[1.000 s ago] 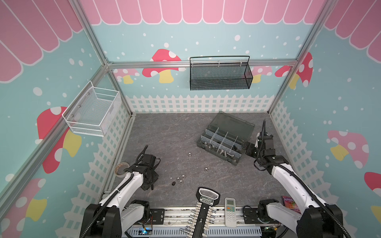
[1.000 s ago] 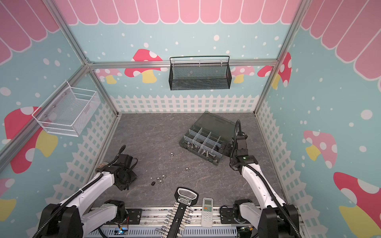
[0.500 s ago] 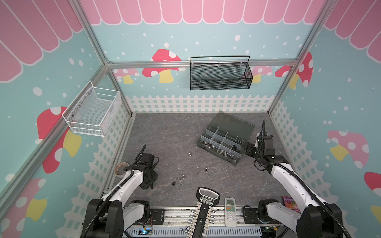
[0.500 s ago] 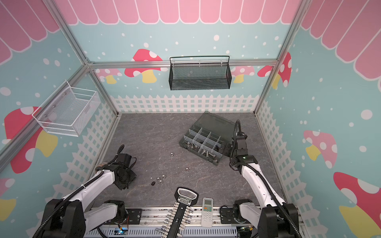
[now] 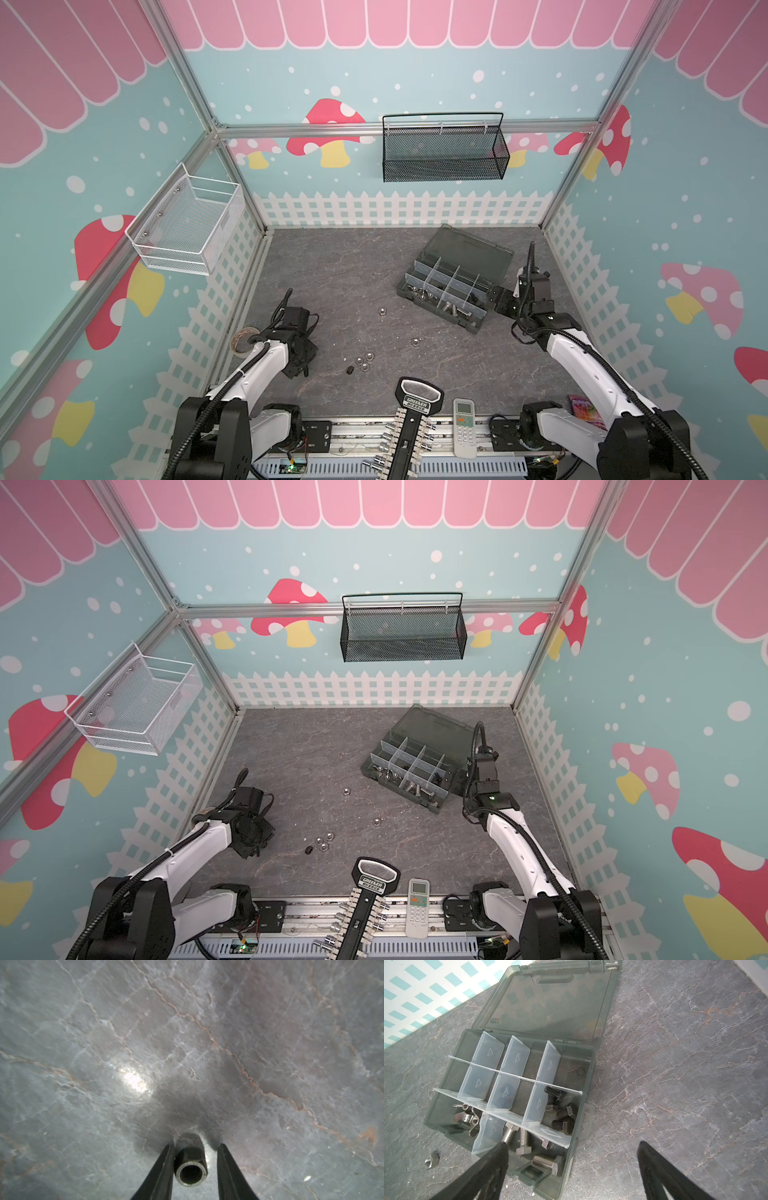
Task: Sort the screws and nuts into containers
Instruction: 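Lower the left gripper around the black nut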
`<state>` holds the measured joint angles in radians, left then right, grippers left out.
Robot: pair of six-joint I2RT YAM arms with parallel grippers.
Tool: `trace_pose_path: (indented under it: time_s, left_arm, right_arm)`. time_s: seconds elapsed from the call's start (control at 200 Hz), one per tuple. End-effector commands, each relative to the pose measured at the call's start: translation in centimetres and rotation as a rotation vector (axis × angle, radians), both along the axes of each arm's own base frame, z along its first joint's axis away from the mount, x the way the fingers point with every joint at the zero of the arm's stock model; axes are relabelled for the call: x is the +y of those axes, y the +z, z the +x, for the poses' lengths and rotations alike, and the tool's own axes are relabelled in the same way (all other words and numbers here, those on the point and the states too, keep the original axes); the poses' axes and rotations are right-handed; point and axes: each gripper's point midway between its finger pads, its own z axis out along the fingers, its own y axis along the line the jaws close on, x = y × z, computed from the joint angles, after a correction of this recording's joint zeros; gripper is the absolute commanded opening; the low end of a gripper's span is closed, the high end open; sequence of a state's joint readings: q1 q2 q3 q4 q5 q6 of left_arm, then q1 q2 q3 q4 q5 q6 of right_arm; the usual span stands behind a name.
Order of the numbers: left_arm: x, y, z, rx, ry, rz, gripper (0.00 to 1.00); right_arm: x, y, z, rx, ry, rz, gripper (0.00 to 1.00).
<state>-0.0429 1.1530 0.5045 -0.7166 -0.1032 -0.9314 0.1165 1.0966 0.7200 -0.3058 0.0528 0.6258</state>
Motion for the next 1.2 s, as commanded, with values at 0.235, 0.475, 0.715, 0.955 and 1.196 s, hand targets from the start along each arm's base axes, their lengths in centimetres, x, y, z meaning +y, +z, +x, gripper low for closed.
trace_pose_path:
  time_s: [0.235, 0.475, 0.715, 0.955, 1.196]
  left_arm:
    - [-1.2, -1.6, -1.5, 0.036, 0.017, -0.082, 0.34]
    - [-0.9, -1.4, -2.0, 0.044, 0.048, -0.069, 0.34]
    - [-1.0, -1.6, -1.9, 0.074, 0.040, -0.071, 0.29]
    - [-1.1, -1.8, -1.9, 0.097, 0.033, -0.076, 0.27]
    - [-1.3, -1.9, -1.9, 0.097, 0.038, -0.089, 0.22]
  right_arm:
    - [-0.5, -0.5, -0.2, 0.012, -0.028, -0.005, 0.98]
    - [-0.7, -0.7, -0.3, 0.018, -0.038, -0.010, 0.98]
    - [-1.0, -0.6, -0.2, 0.015, -0.048, -0.022, 0.98]
    - [-1.3, -0.5, -0.1, 0.010, -0.063, -0.037, 0.98]
    - [-1.5, -0.5, 0.0, 0.012, -0.066, -0.049, 0.98]
